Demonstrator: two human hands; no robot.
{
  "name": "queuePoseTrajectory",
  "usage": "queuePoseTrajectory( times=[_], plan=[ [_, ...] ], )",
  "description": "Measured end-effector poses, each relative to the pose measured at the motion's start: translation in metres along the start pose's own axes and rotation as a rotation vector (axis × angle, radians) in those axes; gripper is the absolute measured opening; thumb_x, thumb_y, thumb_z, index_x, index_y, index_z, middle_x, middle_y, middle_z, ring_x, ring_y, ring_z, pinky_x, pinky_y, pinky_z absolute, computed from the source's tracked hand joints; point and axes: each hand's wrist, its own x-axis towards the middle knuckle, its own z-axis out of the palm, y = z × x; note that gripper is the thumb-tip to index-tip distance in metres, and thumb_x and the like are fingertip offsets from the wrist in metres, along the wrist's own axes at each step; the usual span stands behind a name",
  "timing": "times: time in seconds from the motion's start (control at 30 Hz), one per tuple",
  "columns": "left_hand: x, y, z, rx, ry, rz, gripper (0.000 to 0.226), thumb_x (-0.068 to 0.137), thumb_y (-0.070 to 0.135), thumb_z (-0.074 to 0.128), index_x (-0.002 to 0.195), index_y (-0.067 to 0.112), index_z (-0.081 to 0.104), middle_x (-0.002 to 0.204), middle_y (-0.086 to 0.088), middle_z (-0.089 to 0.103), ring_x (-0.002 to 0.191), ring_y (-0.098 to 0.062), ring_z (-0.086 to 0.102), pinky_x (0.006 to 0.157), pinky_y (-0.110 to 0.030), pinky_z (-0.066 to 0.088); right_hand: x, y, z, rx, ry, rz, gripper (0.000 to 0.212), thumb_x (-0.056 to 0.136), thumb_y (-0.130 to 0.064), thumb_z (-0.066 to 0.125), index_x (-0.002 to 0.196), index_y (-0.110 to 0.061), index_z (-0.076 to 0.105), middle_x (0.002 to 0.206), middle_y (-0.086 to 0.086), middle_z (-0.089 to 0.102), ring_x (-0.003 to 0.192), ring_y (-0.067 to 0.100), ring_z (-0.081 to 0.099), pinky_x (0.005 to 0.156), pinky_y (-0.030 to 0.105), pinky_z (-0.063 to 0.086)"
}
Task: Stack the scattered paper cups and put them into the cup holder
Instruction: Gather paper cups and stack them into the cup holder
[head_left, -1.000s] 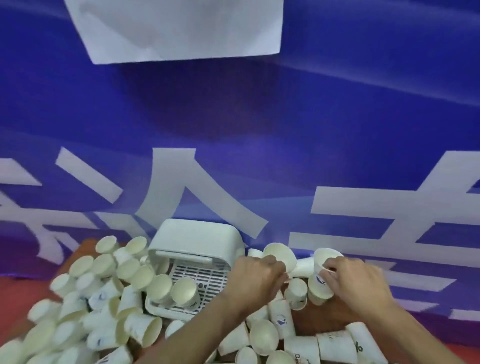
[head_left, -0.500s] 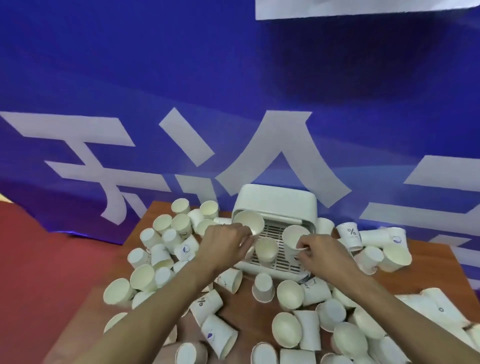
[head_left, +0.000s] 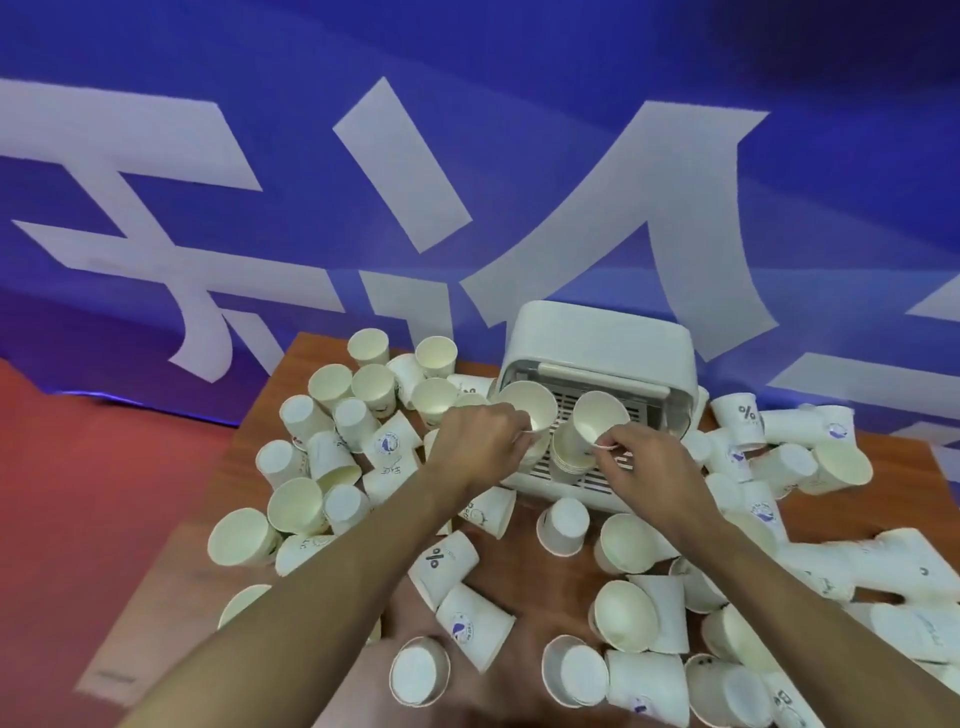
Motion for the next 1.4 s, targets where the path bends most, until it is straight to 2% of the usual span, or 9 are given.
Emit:
queuePoseTrajectory(
  times=[0.17,0.33,0.47,0.67,0.87,1.0,1.1,1.23,1.4],
  plan=[
    [0.004,0.001,0.019,-0.022,-0.039,-0.014,0.027,0.096,0.043,0.049,0.096,0.026,0.070,0.087,0.006,0.069,0.076,-0.017,0.064,0.055,-0.025,0.042,0.004,0.008,0.008,-0.007,-0.023,-0.028,0.012,0.092,-0.024,0.062,0.095,-0.017,0.071,0.093,-0.004,0.069,0.082,0.016,0.064,0.071,0.040,0.054],
    [0.007,-0.002,0.027,-0.021,-0.045,-0.001,0.024,0.093,0.040,0.053,0.095,0.026,0.072,0.087,0.006,0.070,0.076,-0.016,0.065,0.052,-0.024,0.031,0.010,0.009,0.013,-0.019,-0.077,-0.028,0.014,0.094,-0.025,0.061,0.099,-0.018,0.071,0.097,-0.003,0.070,0.088,0.016,0.066,0.075,0.041,0.055],
    [0.010,-0.006,0.034,-0.002,-0.063,-0.007,0.026,0.094,0.042,0.052,0.093,0.025,0.072,0.084,0.006,0.070,0.075,-0.015,0.064,0.053,-0.026,0.041,0.015,0.012,0.018,-0.029,-0.097,-0.025,0.017,0.095,-0.028,0.059,0.103,-0.020,0.071,0.100,-0.005,0.069,0.087,0.013,0.065,0.077,0.036,0.055],
    [0.009,-0.006,0.042,-0.006,-0.071,0.007,0.023,0.092,0.040,0.055,0.093,0.026,0.073,0.082,0.007,0.070,0.072,-0.013,0.064,0.049,-0.022,0.036,0.019,0.015,0.029,-0.044,-0.143,-0.012,0.020,0.096,-0.031,0.055,0.106,-0.022,0.070,0.103,-0.007,0.068,0.088,0.012,0.064,0.077,0.035,0.056],
    [0.007,-0.007,0.054,-0.050,-0.108,0.000,0.028,0.096,0.043,0.053,0.094,0.022,0.072,0.086,0.003,0.069,0.076,-0.016,0.063,0.054,-0.027,0.046,0.018,0.017,0.035,-0.038,-0.153,-0.005,0.023,0.095,-0.038,0.056,0.105,-0.023,0.070,0.103,-0.008,0.067,0.089,0.012,0.064,0.077,0.036,0.055],
    [0.007,-0.010,0.059,-0.045,-0.129,0.011,0.034,0.099,0.044,0.052,0.088,0.019,0.072,0.088,0.000,0.068,0.077,-0.017,0.061,0.055,-0.027,0.042,0.018,0.017,0.038,-0.039,-0.155,-0.007,0.025,0.096,-0.040,0.056,0.106,-0.021,0.070,0.104,-0.006,0.067,0.091,0.014,0.063,0.078,0.037,0.054],
    [0.007,-0.011,0.064,0.013,-0.136,0.068,0.033,0.100,0.041,0.050,0.095,0.020,0.075,0.095,-0.001,0.066,0.087,-0.016,0.059,0.057,-0.025,0.040,0.019,0.019,0.041,-0.035,-0.148,-0.008,0.025,0.097,-0.040,0.055,0.106,-0.021,0.069,0.104,-0.006,0.067,0.091,0.014,0.064,0.078,0.038,0.054],
    [0.006,-0.010,0.070,0.015,-0.196,0.058,0.030,0.101,0.038,0.049,0.100,0.025,0.075,0.100,0.000,0.064,0.096,-0.016,0.055,0.060,-0.024,0.038,0.021,0.021,0.043,-0.018,-0.146,0.001,0.025,0.097,-0.039,0.055,0.106,-0.020,0.069,0.104,-0.006,0.067,0.092,0.015,0.065,0.078,0.038,0.054],
    [0.005,-0.013,0.074,-0.014,-0.280,0.027,0.027,0.101,0.039,0.050,0.107,0.029,0.074,0.104,0.003,0.064,0.099,-0.015,0.054,0.066,-0.025,0.047,0.020,0.022,0.048,-0.026,-0.135,0.010,0.025,0.098,-0.040,0.054,0.104,-0.022,0.070,0.104,-0.006,0.068,0.092,0.014,0.065,0.077,0.037,0.054]
  ],
)
